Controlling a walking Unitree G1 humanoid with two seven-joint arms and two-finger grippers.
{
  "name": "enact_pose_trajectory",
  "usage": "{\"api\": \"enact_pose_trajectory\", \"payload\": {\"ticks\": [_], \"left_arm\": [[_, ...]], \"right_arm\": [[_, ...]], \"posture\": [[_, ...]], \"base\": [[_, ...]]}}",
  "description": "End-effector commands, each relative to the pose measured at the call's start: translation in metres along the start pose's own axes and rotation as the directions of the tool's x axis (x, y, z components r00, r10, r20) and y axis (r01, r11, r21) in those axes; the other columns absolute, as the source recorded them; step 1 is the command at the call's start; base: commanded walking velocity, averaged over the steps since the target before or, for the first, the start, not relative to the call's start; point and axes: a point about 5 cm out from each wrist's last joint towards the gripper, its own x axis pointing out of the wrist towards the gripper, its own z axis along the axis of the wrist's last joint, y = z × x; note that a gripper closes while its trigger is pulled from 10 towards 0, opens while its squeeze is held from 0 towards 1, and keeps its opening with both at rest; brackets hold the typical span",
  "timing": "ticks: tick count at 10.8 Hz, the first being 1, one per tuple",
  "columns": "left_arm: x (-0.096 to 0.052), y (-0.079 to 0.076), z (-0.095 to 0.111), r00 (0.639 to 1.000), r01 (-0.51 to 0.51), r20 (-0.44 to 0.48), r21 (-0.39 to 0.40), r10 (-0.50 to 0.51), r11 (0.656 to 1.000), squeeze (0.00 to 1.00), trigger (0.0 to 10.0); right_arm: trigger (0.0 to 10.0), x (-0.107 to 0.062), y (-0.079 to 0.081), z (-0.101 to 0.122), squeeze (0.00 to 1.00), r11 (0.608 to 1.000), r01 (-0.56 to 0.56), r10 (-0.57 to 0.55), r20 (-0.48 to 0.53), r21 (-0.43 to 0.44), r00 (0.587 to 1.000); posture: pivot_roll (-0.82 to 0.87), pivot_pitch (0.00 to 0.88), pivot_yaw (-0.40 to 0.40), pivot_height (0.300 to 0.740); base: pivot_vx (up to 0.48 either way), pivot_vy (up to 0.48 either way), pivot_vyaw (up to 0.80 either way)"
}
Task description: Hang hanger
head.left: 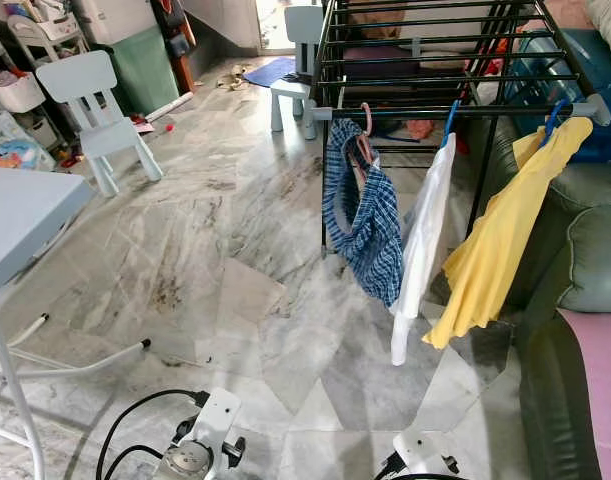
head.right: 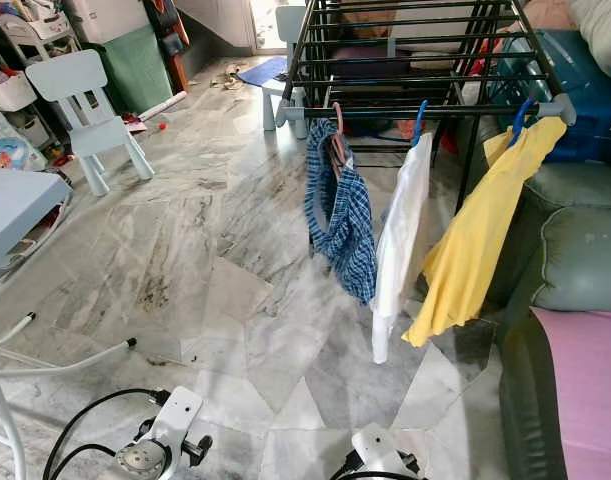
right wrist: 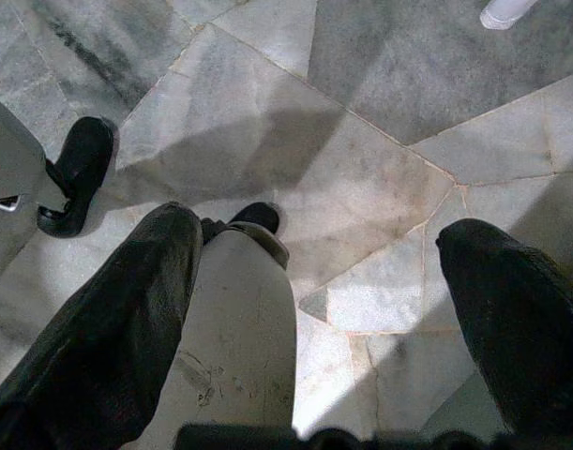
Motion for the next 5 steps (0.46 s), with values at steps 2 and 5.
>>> {"api": "enact_pose_trajectory", "payload": {"ticks": [2,5], "left_arm": [[-0.0008,0.0062,-0.0022,1.000,-0.020,-0.009,0.012,0.020,1.000,0.00,10.0],[-0.0003,0.0052,0.0003,1.000,-0.015,0.000,0.013,0.015,1.000,0.00,10.0]], "right_arm": [[10.0,0.0012,0.0027,0.0043,0.00,1.000,-0.012,0.012,0.007,0.008,1.000],[10.0,0.0013,0.0015,0.0050,0.00,1.000,-0.009,0.009,0.006,0.010,1.000]], "posture": [[-0.09,0.000,0.084,0.740],[-0.09,0.000,0.086,0.740]], "base": [[0.000,0.000,0.00],[0.000,0.000,0.00]]}}
